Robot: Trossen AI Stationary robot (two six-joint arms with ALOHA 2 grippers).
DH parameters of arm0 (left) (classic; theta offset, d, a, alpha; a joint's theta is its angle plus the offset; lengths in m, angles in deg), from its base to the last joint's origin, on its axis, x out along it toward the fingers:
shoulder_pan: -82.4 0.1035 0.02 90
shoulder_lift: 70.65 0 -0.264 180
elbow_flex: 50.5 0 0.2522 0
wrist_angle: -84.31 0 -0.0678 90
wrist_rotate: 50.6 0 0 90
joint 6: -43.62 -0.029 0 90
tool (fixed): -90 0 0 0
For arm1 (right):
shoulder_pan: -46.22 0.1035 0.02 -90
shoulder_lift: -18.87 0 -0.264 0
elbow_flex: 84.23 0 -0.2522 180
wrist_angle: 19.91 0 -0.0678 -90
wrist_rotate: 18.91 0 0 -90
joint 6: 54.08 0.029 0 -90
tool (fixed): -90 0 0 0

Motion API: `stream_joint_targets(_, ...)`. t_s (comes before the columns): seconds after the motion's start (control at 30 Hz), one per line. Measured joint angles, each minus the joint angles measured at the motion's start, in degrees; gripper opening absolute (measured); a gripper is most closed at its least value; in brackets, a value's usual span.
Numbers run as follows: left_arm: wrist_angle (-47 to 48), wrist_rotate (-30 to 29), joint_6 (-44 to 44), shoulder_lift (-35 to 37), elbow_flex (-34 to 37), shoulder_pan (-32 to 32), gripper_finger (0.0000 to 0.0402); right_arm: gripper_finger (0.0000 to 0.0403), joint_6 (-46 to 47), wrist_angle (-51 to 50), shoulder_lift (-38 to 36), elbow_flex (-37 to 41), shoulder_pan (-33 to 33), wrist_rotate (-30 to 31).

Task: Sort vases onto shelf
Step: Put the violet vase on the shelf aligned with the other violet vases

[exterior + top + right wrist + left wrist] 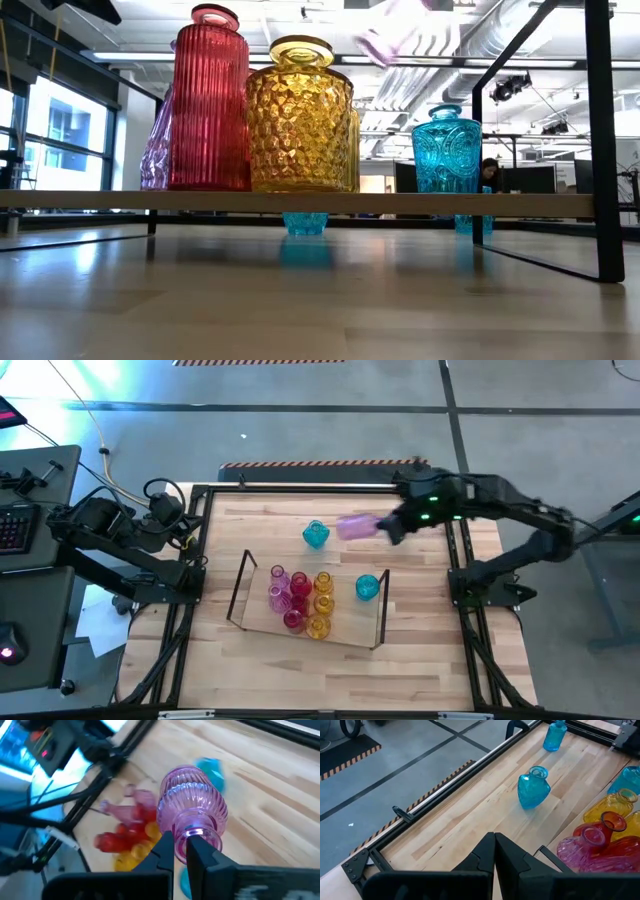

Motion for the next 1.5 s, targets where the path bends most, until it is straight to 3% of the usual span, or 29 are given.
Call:
stream_joint_targets(0.17, 0.01, 0.01, 0.02, 0.00, 0.00, 0.00, 0.0001, 0.0001, -4.45, 1.65, 14.06, -12.92, 3.68, -3.15)
stream_joint_targets(0.43, 3.02, 0.05, 0.18, 0.00, 0.00, 0.00, 0.0001, 0.0001, -10.21, 1.65, 37.09, -40.17, 7.36, -9.90)
stream_joint_targets(0.6, 4.34, 0.73, 2.32, 0.15, 0.00, 0.00, 0.0001, 0.0000, -7.32, 16.60, 38.79, -33.11, 7.97, -18.83)
stream_joint_targets(0.83, 3.64, 1.57, 7.96, -0.05, -0.01, 0.00, 0.0000, 0.0000, -7.74, 16.84, 39.20, -30.45, 10.29, -21.25)
stream_joint_targets(1.0, 0.12, 6.92, 6.55, -1.32, -0.02, 0.00, 0.0000, 0.0000, -9.54, 18.16, 39.01, -30.62, 13.28, -23.55)
stream_joint_targets(1.23, -4.16, 14.63, 0.00, -5.83, -0.02, -0.02, 0.0000, 0.0000, -4.88, 21.90, 40.18, -30.31, 16.83, -14.79)
stream_joint_targets(1.5, -5.21, 22.22, -1.99, -8.53, 0.02, -0.22, 0.0000, 0.0000, -0.10, 31.39, 48.27, -30.31, 18.13, -11.85)
